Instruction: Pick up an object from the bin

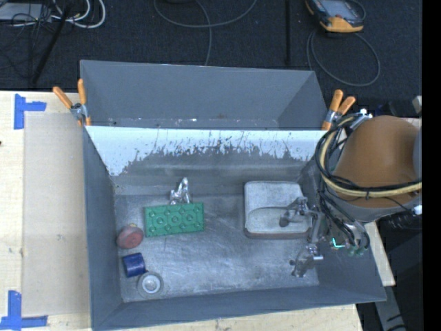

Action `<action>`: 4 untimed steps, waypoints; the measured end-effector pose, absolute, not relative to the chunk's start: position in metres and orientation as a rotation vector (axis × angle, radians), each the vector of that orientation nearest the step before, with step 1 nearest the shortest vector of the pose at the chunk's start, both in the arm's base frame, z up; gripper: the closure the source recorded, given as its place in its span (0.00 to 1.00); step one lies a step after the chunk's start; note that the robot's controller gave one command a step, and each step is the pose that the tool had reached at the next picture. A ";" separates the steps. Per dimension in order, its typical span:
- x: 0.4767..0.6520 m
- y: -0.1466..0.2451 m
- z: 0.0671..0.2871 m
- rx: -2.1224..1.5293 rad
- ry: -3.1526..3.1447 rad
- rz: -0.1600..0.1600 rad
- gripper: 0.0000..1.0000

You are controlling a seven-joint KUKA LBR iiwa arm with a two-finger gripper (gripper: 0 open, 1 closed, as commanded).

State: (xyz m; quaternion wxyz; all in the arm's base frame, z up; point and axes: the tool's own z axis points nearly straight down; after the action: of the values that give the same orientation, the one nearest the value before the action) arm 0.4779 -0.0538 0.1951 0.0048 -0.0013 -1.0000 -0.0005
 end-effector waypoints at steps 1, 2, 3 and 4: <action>0.509 -0.123 0.070 0.050 -3.143 -0.003 0.00; 0.526 -0.156 0.072 -0.196 -3.136 -0.007 0.00; 0.476 -0.151 0.073 -0.203 -3.150 0.001 0.00; 0.545 -0.158 0.072 0.133 -3.137 -0.002 0.00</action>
Offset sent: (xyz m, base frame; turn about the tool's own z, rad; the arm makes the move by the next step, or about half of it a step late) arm 0.0292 -0.0689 -0.1251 -0.0370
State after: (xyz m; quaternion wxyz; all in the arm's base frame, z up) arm 0.5455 -0.1583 0.0715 0.0006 0.0424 -0.9991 -0.0005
